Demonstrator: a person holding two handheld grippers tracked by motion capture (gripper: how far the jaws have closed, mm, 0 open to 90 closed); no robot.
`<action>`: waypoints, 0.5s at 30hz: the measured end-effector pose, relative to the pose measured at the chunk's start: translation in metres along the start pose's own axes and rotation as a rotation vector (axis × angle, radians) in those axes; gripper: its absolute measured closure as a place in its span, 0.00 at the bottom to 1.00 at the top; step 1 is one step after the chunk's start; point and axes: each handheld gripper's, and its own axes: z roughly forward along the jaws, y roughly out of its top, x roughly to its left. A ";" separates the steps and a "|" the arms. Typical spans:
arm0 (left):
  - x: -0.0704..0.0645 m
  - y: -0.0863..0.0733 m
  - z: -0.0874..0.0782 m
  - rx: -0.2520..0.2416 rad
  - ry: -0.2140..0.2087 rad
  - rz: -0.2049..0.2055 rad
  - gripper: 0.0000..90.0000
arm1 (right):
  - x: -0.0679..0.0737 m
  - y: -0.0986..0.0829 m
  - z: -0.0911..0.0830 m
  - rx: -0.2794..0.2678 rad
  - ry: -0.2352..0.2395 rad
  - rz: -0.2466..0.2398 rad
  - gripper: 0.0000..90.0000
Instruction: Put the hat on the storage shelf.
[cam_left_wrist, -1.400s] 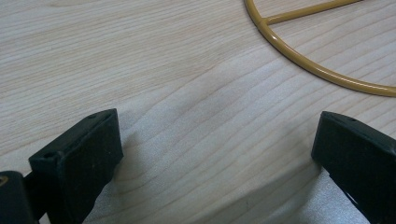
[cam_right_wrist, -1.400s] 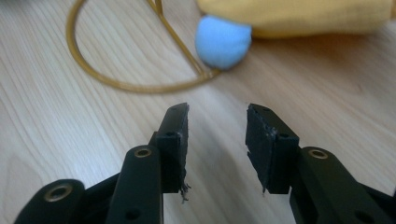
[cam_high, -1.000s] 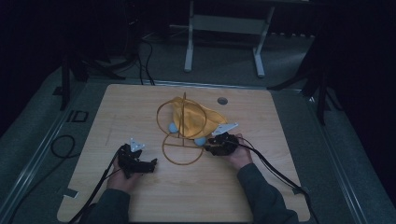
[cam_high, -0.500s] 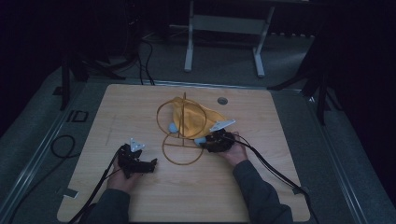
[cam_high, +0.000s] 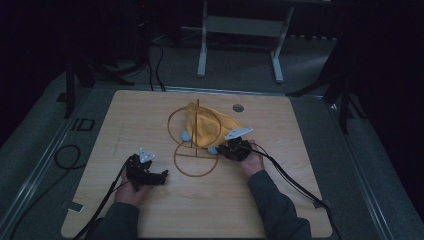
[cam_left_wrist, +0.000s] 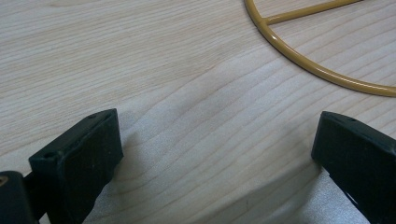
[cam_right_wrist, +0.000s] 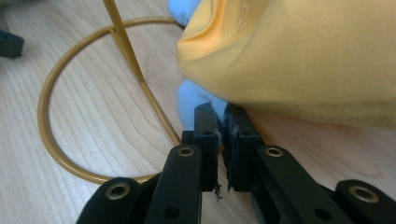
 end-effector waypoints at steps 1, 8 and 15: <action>0.000 0.000 0.000 0.000 0.000 0.000 0.02 | 0.000 0.001 -0.003 -0.010 -0.003 -0.004 0.94; 0.000 0.000 0.000 0.000 0.000 0.000 0.02 | -0.001 0.004 -0.027 -0.071 -0.031 -0.006 0.94; 0.000 0.000 0.000 0.000 0.000 0.000 0.02 | -0.010 0.004 -0.048 -0.107 -0.046 0.013 0.94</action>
